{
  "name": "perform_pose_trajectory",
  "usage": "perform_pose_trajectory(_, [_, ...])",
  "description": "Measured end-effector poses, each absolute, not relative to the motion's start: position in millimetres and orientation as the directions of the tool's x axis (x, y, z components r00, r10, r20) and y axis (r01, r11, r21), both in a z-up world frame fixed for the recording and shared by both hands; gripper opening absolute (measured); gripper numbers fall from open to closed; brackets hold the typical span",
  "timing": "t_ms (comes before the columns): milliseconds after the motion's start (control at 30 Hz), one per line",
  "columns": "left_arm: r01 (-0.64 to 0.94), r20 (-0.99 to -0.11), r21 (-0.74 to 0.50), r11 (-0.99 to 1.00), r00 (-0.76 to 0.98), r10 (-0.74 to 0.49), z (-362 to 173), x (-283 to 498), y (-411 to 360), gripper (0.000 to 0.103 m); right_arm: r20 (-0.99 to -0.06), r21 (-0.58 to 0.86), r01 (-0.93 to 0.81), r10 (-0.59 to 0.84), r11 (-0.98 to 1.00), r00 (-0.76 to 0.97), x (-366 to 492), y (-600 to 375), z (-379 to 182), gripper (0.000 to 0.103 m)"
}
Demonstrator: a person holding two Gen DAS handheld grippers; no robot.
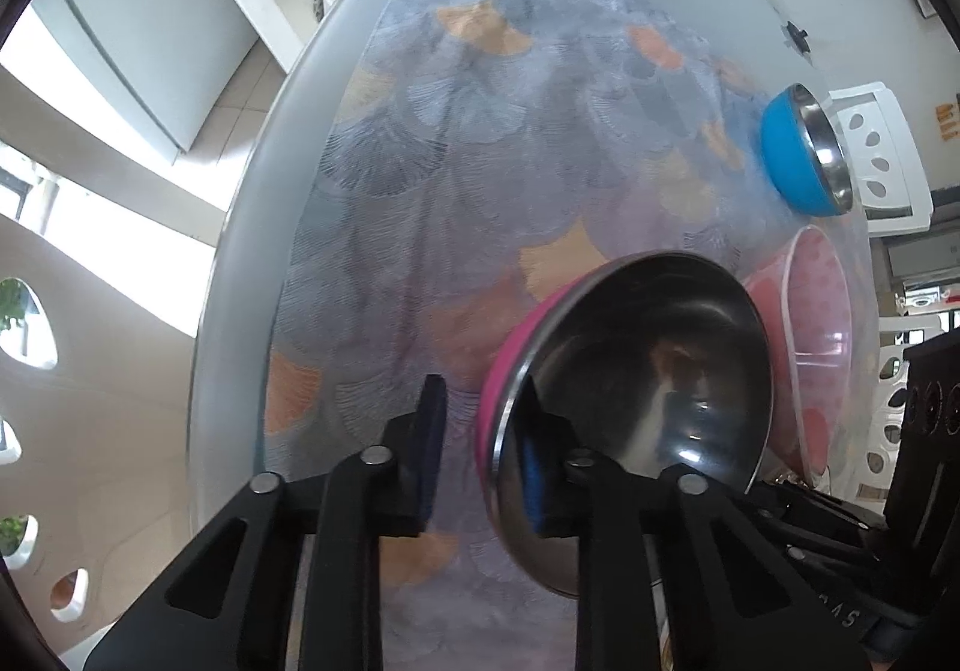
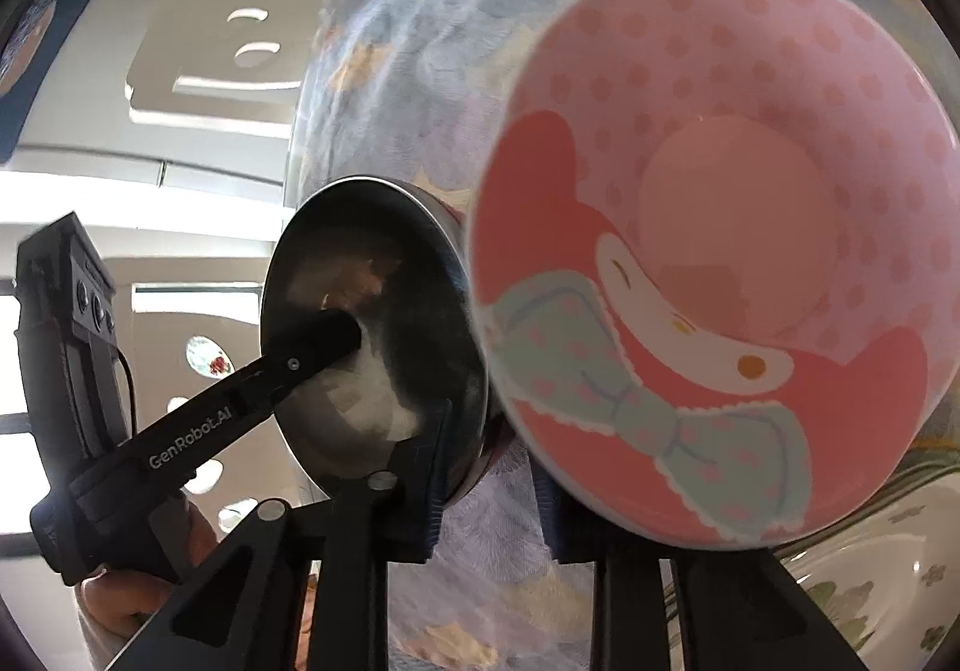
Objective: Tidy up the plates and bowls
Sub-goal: 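Close both grippers on the rim of the red-outside steel bowl, then lift the red steel bowl with both grippers and carry it over the pink bowl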
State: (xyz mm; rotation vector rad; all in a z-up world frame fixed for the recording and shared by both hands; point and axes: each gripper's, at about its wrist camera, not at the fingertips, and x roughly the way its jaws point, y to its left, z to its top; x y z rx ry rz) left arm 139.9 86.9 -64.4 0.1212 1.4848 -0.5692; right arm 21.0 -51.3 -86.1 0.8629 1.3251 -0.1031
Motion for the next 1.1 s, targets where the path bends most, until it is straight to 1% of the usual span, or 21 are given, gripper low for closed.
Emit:
perform_pose_trajectory(33, [0.431, -0.958, -0.265, 0.863, -0.017, -0.286, -64, 140, 87, 0.014, -0.873, 0.488, 0.525, 0.395, 0.697, 0.287, 22, -51, -86, 0.023])
perform_pose_trajectory(233, [0.422, -0.953, -0.28, 0.862, -0.014, -0.303, -62, 141, 86, 0.011, -0.868, 0.496, 0.528, 0.4, 0.689, 0.292, 19, -56, -87, 0.019])
perform_pose_trajectory(800, [0.421, -0.957, -0.26, 0.869, 0.01, -0.291, -48, 137, 85, 0.01, -0.865, 0.502, 0.521, 0.407, 0.691, 0.294, 22, -49, -70, 0.018])
perform_pose_trajectory(933, [0.381, -0.96, -0.257, 0.888, 0.003, -0.28, -42, 134, 92, 0.011, -0.859, 0.512, 0.51, 0.415, 0.691, 0.299, 22, -45, -63, 0.018])
perform_pose_trajectory(1100, [0.369, -0.961, -0.247, 0.896, 0.026, -0.275, -29, 125, 100, 0.011, -0.852, 0.524, 0.489, 0.425, 0.697, 0.307, 18, -40, -52, 0.018])
